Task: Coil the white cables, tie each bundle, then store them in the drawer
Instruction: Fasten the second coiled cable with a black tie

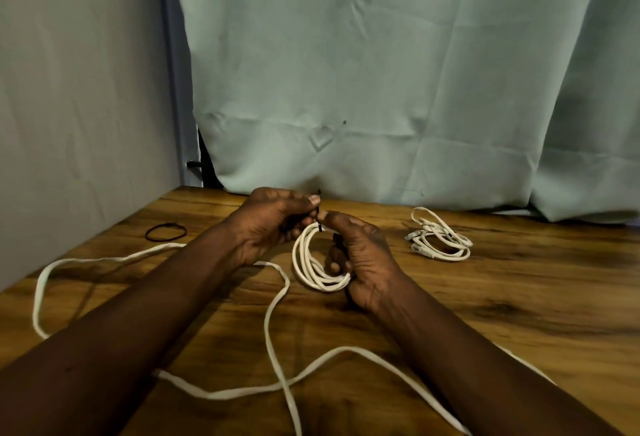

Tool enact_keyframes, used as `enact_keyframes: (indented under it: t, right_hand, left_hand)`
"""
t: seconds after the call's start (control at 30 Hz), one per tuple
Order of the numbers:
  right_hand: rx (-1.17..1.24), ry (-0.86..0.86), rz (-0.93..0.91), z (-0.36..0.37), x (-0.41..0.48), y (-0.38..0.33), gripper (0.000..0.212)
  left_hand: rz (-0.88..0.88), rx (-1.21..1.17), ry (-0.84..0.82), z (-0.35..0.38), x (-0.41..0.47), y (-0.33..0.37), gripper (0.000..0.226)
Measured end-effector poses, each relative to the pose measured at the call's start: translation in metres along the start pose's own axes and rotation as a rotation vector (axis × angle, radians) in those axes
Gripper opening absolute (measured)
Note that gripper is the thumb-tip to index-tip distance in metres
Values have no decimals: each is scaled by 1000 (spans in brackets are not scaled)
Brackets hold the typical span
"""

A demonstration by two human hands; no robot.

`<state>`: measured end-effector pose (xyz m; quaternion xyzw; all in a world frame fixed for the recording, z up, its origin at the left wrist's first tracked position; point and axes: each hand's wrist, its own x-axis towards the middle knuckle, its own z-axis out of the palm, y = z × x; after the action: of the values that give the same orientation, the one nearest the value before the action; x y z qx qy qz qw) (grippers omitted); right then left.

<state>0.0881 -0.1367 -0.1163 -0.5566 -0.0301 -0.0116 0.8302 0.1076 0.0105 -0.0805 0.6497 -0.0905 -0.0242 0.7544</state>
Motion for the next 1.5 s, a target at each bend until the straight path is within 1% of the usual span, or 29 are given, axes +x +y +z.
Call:
enact_keyframes:
  t: [0.07,0.13,0.27,0.37,0.43,0.53,0.6,0.67,0.73,0.8,0.83,0.9,0.97,1.03,1.07,1.17,1.2,1.27,1.33,1.37,1.43,1.5]
  right_hand:
    - [-32,3,-8,0,1,1,10]
    - [-63,0,-15,0,0,2,13]
    - [-106,-32,-12,1,-3,-1,8]
    - [-115,-31,31,2,-4,-5,12]
    - [-123,-33,44,4,-4,-8,6]
    - [-129,-27,45,2,-3,-5,8]
    - [-99,-38,26,0,-2,-2,11]
    - [-38,-49,-11,-3,-3,0,14]
    - [-43,-75,-86,-4,-3,1,15]
    - [-176,-108,-204,-7,-3,0,10]
    - [-267,-124,-261,-9,-2,-1,10]
    - [-445,-136,-334,-14,-1,-3,15]
    - [-565,-135,-394,-18,0,-5,19]
    - [-639,-128,-475,-19,0,-5,20]
    - [-662,-121,-507,-18,-1,-5,20]
    - [-704,-66,-577,-17,-2,-5,20]
    - [-713,-36,-603,-18,-1,-5,20]
    - [-718,36,-641,-21,1,-5,19]
    - [-690,89,-637,-24,2,-6,17]
    - [-654,94,-617,-24,3,-7,17]
    - [-572,83,-570,-24,6,-7,17]
    - [-539,58,-551,-25,7,-6,19]
  left_hand:
    - [-101,18,-52,-5,0,4,13]
    - [-113,68,-59,-6,-1,7,20]
    - [59,95,82,9,-1,-1,22]
    - [141,94,169,13,2,-6,20]
    - [193,107,218,13,3,-6,17]
    - [218,116,265,14,3,-9,16]
    - [213,109,277,13,2,-9,10]
    - [220,111,278,13,3,-9,3]
    - [229,112,286,11,3,-9,1]
    - [229,122,293,9,2,-8,2]
    - [227,116,296,6,2,-7,4]
    - [220,81,300,3,4,-8,15]
    - [238,112,279,0,6,-10,20]
    - [256,196,234,0,7,-12,9]
    - [242,222,205,0,6,-13,8]
    - [128,186,59,2,5,-18,38]
    - [91,157,15,3,4,-18,41]
    - [30,110,-63,3,1,-17,33]
    - [3,103,-134,-1,0,-16,21]
    - [0,110,-165,-2,-1,-16,21]
    - [11,134,-189,-3,-2,-17,26]
    - [63,151,-166,-1,-2,-18,35]
